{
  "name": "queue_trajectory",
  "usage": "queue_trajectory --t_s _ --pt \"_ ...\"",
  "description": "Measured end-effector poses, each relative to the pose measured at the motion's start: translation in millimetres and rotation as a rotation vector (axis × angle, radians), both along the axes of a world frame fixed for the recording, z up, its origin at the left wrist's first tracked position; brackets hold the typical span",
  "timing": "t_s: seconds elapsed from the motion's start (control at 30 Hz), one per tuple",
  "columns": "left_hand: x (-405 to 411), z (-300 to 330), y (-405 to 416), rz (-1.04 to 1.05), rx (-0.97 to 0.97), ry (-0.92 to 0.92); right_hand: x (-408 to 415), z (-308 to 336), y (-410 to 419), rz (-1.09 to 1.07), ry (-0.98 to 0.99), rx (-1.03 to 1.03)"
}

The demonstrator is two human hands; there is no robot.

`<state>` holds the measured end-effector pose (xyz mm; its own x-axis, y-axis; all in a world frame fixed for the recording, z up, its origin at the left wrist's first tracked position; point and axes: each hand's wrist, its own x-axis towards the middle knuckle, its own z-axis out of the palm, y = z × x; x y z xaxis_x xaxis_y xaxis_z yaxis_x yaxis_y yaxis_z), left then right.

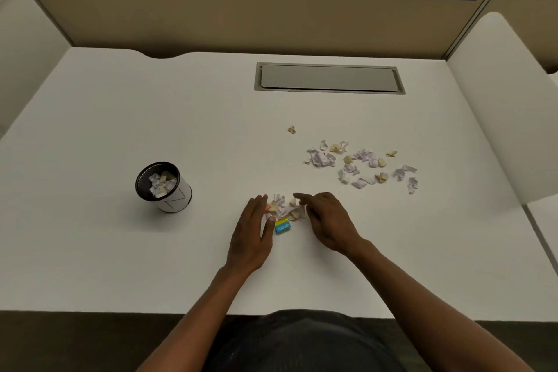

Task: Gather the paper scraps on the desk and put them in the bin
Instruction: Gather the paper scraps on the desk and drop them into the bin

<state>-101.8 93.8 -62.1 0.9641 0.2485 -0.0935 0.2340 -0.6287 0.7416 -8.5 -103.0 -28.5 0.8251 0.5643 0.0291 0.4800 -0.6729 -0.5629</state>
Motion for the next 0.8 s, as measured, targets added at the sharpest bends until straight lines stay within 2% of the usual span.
queue_trajectory --t_s 0.1,0.17,0.27,0.37,0.5,0.73,0.8 --pt "1 4 2 0.030 0.019 0.013 0 16 -18 -0.377 0.115 0.239" --pt "2 3 3 0.029 0.024 0.046 2 24 -36 -0.486 0.184 0.126" --pt "3 2 0 0.017 0.029 0.082 -3 29 -61 -0.391 0.314 -0.306" --pt "4 4 -11 0.006 0.024 0.089 -18 29 -63 -0.291 0.406 -0.496" --pt "3 4 -29 -0.025 0.009 0.103 -36 20 -36 -0.214 0.387 -0.469" --pt "6 12 -26 -0.041 -0.027 0.035 -22 16 -1 -0.135 0.305 -0.208" --pt "3 13 -16 -0.055 -0.007 0.030 -10 21 1 -0.135 0.251 -0.203"
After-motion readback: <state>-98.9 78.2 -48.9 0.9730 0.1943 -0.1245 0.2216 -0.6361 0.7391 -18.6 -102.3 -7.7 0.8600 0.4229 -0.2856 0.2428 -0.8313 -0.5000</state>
